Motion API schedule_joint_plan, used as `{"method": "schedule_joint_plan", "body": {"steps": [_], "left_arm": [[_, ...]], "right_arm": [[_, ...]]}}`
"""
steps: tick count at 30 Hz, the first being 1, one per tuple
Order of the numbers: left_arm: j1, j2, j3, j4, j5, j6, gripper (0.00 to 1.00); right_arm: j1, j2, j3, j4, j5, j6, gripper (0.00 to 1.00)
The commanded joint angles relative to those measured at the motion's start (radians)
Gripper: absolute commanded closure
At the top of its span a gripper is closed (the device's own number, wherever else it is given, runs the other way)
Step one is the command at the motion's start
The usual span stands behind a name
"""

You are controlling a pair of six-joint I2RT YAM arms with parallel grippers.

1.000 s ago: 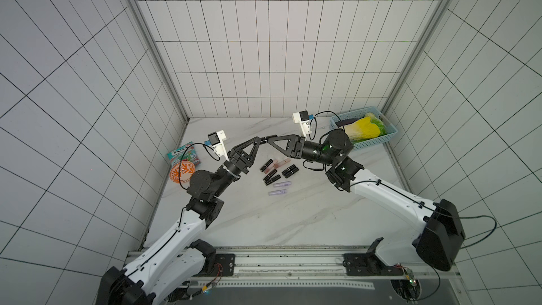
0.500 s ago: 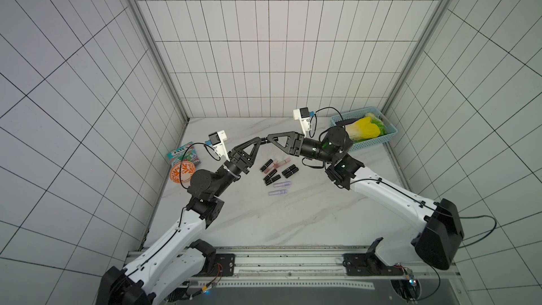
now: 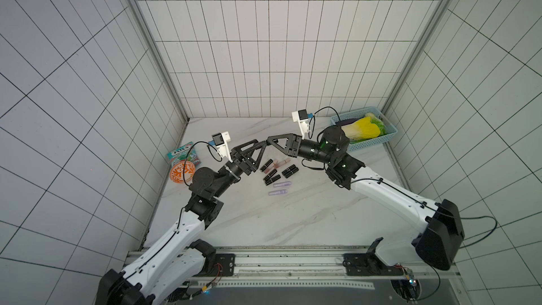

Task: Arrange the lipsticks in the organizer
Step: Place the lipstick in the storage box.

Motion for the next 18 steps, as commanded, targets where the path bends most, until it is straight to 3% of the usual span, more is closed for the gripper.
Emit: {"method": "schedule_joint_plan", "body": {"steps": [1,6,12,18], "left_arm": [[-0.001,-0.058,0.042,-0.181,-0.076,0.136,0.07],[0.000,-0.159,0.026,-0.330,-0.253,0.274,0.05],[0.023,-0.203,0.025,-0.507,-0.458,0.383,0.05],[0.133,-0.174,-0.011,-0.519,-0.423,0.354,0.05]], "right_arm": [[-0.007,-0.086,0.080,-0.292,0.116,-0.196,0.90],[-0.030,-0.066,0.160,-0.630,0.336,-0.411,0.90],[-0.052,0.111,0.285,-0.774,0.490,-0.565,0.90],[-0.054,0.326,0.442,-0.822,0.561,-0.665,0.90]]}}
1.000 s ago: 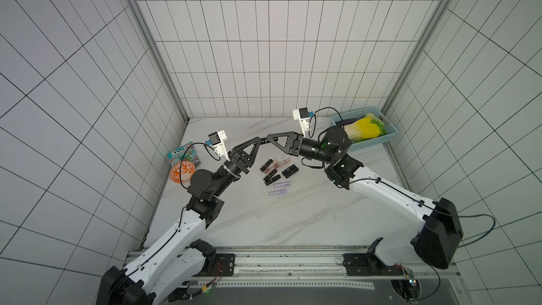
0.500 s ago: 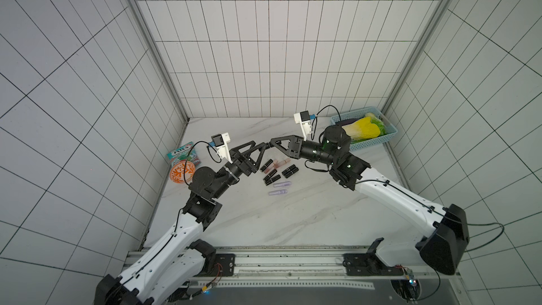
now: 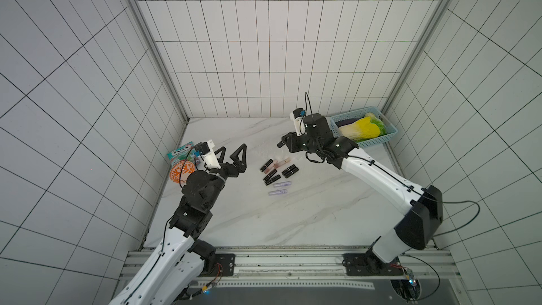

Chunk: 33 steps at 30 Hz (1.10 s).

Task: Arrange the lipsticks in the organizer
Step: Place the lipstick in the storage box.

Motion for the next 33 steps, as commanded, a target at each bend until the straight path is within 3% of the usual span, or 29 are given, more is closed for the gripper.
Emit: {"method": "schedule_joint_plan", "body": {"steps": [1,15,33], "left_arm": [[0.055,0.016,-0.018,-0.041,0.003,0.004,0.05],[0.080,0.045,-0.034,-0.023,0.025,0.010,0.05],[0.086,0.052,-0.042,-0.012,0.031,0.021,0.06]], "right_arm": [[-0.005,0.094,0.103,-0.081,0.080,-0.110,0.90],[-0.004,0.388,0.313,-0.078,0.051,-0.164,0.90],[-0.004,0.612,0.551,-0.101,0.069,-0.193,0.89]]}}
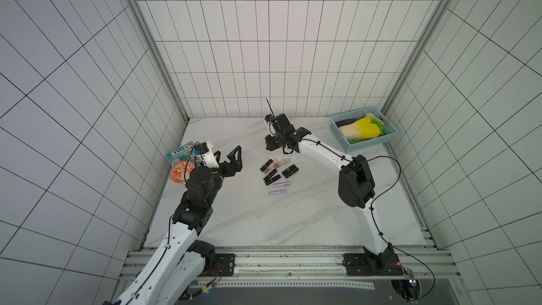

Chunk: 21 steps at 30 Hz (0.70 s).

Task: Arrange the lipsticks in the organizer
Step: Place the lipstick in the storage box.

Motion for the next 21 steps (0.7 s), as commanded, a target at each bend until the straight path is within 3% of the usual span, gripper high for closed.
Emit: {"method": "schedule_joint_plan", "body": {"steps": [1,12,21], "left_arm": [[0.006,0.004,-0.009,0.013,0.009,0.019,0.06],[0.007,0.020,-0.012,0.023,0.015,0.022,0.06],[0.011,0.027,-0.013,0.029,0.020,0.022,0.06]], "right_arm": [[-0.004,0.032,0.073,-0.010,0.009,-0.013,0.89],[-0.002,0.133,0.207,-0.052,-0.028,-0.014,0.87],[-0.001,0.139,0.159,-0.059,-0.009,-0.029,0.87]]}}
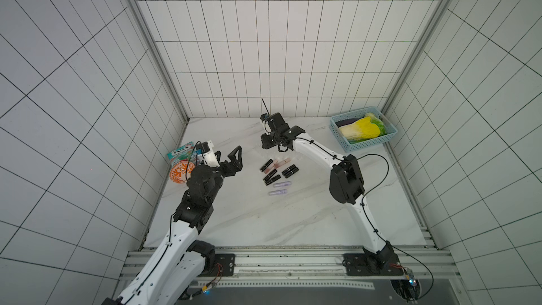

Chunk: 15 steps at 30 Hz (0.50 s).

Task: Arrange the lipsticks in the organizer
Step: Place the lipstick in the storage box.

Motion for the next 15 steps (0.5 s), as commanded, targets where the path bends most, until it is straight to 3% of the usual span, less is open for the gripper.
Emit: {"method": "schedule_joint_plan", "body": {"steps": [1,11,15], "left_arm": [[0.005,0.007,-0.012,0.024,0.017,0.012,0.06],[0.005,0.004,-0.014,0.024,0.020,0.012,0.07],[0.004,0.008,-0.013,0.026,0.025,0.010,0.07]], "right_arm": [[-0.001,0.008,-0.021,-0.017,0.016,-0.019,0.87],[0.005,-0.041,-0.103,-0.010,0.040,-0.041,0.84],[0.008,-0.065,-0.132,0.003,0.040,-0.046,0.70]]}}
